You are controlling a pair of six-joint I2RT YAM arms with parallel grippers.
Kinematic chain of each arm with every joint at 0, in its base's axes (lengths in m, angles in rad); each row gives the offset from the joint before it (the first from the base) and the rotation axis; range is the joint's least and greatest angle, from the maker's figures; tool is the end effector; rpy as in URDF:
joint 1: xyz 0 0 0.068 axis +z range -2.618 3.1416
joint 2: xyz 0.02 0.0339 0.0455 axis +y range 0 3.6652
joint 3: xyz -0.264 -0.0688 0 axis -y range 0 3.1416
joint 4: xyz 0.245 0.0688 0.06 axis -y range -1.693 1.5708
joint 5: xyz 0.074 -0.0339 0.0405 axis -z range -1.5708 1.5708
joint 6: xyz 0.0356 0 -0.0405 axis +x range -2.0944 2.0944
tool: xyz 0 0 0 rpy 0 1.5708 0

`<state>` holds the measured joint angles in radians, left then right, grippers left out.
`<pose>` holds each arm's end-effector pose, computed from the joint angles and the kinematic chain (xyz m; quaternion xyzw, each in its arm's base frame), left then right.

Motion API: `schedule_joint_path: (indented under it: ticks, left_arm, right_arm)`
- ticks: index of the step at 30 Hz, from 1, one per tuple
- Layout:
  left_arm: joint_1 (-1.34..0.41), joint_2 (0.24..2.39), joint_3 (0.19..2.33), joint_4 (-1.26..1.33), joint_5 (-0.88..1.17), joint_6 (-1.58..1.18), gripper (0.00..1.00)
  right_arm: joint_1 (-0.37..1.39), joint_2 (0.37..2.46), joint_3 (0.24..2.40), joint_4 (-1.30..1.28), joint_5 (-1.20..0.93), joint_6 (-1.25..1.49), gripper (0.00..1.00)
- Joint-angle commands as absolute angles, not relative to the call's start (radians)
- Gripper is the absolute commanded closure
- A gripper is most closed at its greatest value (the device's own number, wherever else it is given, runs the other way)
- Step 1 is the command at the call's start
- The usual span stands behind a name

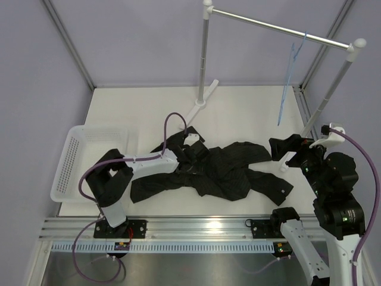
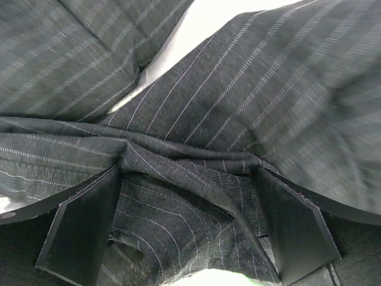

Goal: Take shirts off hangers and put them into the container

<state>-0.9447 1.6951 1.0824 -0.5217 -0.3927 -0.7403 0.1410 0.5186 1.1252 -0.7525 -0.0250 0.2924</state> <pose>0.2061 -0.2617 0.1868 0.0557 0.9568 -0.0317 0.2835 0.0654 0.0102 0.4174 0.0491 0.7552 0.1498 0.6363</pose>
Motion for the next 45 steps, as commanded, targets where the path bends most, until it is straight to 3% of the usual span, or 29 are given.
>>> schedule_joint_path:
  ticks: [1, 3, 7, 9, 10, 11, 13, 19, 26, 34, 37, 45]
  left_arm:
    - [-0.95, 1.759, 1.108, -0.48, -0.439, -0.813, 0.02]
    - [-0.95, 1.801, 1.088, -0.462, -0.443, -0.83, 0.07]
    - [-0.95, 1.841, 1.062, -0.428, -0.44, -0.85, 0.38]
    - [-0.95, 1.838, 1.048, -0.417, -0.443, -0.848, 0.49]
    - [-0.95, 1.833, 1.028, -0.396, -0.449, -0.844, 0.68]
    - [-0.95, 1.826, 1.016, -0.385, -0.454, -0.839, 0.81]
    - [-0.948, 1.795, 0.993, -0.368, -0.481, -0.835, 0.99]
    - [-0.946, 1.562, 1.032, -0.385, -0.572, -0.723, 1.0]
    - [-0.927, 1.223, 1.299, -0.52, -0.777, -0.52, 1.0]
    - [-0.844, 1.088, 1.633, -0.563, -1.118, -0.192, 1.0]
    - [-0.761, 1.066, 1.719, -0.549, -1.149, -0.082, 1.0]
    - [-0.663, 1.003, 1.741, -0.048, -1.219, 0.463, 1.0]
  right_arm:
    - [0.137, 0.485, 1.104, -0.73, -0.084, 0.299, 0.01]
    - [0.137, 0.465, 1.098, -0.729, -0.089, 0.293, 0.01]
    - [0.137, 0.431, 1.078, -0.721, -0.081, 0.287, 0.01]
    - [0.135, 0.422, 1.072, -0.718, -0.086, 0.285, 0.01]
    - [0.135, 0.416, 1.068, -0.712, -0.084, 0.285, 0.01]
    - [0.137, 0.413, 1.063, -0.71, -0.086, 0.285, 0.01]
    - [0.137, 0.408, 1.06, -0.707, -0.09, 0.285, 0.0]
    - [0.137, 0.393, 1.052, -0.698, -0.107, 0.284, 0.01]
    - [0.137, 0.38, 1.046, -0.695, -0.11, 0.279, 0.01]
    - [0.138, 0.379, 1.051, -0.693, -0.132, 0.279, 0.01]
    - [0.138, 0.383, 1.045, -0.687, -0.14, 0.281, 0.01]
    - [0.138, 0.391, 1.031, -0.673, -0.167, 0.288, 0.0]
